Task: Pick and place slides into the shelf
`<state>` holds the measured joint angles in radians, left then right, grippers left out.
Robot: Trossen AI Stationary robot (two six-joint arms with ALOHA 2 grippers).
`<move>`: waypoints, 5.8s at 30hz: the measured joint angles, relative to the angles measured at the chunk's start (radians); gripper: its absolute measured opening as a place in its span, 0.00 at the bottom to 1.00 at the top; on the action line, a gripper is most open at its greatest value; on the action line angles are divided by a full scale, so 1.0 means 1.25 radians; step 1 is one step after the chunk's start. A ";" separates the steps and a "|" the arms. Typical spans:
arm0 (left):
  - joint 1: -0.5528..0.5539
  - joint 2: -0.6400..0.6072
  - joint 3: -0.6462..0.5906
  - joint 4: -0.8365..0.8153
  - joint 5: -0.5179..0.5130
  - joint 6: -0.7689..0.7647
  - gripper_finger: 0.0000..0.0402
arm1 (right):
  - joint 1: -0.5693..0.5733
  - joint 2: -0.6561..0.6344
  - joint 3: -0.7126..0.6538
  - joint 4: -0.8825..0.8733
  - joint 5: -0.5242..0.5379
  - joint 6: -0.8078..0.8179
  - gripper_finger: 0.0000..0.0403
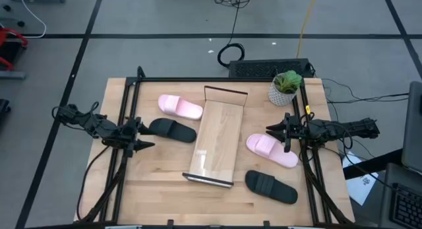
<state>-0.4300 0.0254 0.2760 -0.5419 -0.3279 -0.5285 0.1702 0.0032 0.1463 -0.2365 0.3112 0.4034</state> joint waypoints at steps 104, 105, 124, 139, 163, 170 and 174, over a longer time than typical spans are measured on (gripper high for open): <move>0.062 0.425 0.226 -0.277 -0.189 -0.333 0.70 | 0.000 0.681 0.620 0.667 0.003 -0.563 0.23; 0.062 0.444 0.226 -0.284 -0.177 -0.332 0.70 | 0.000 0.681 0.620 0.663 0.007 -0.563 0.23; 0.122 0.490 0.225 -0.379 -0.088 -0.566 0.70 | 0.001 0.681 0.620 0.650 0.047 -0.587 0.23; 0.208 0.439 0.225 -0.343 -0.036 -0.529 0.70 | 0.018 0.630 0.620 0.274 -0.003 -0.336 0.23; 0.208 0.439 0.225 -0.383 -0.079 -0.555 0.70 | 0.319 0.698 0.619 -0.234 -0.420 0.612 0.23; 0.208 0.439 0.225 -0.383 -0.116 -0.568 0.70 | 0.458 0.740 0.619 -0.299 -0.385 0.737 0.23; 0.208 0.439 0.225 -0.383 -0.116 -0.587 0.70 | 0.573 0.752 0.619 -0.355 -0.276 0.802 0.23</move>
<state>-0.1703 0.5735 0.5575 -1.0206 -0.4725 -1.2620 0.8867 0.9428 0.9203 -0.6805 -0.0342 1.4065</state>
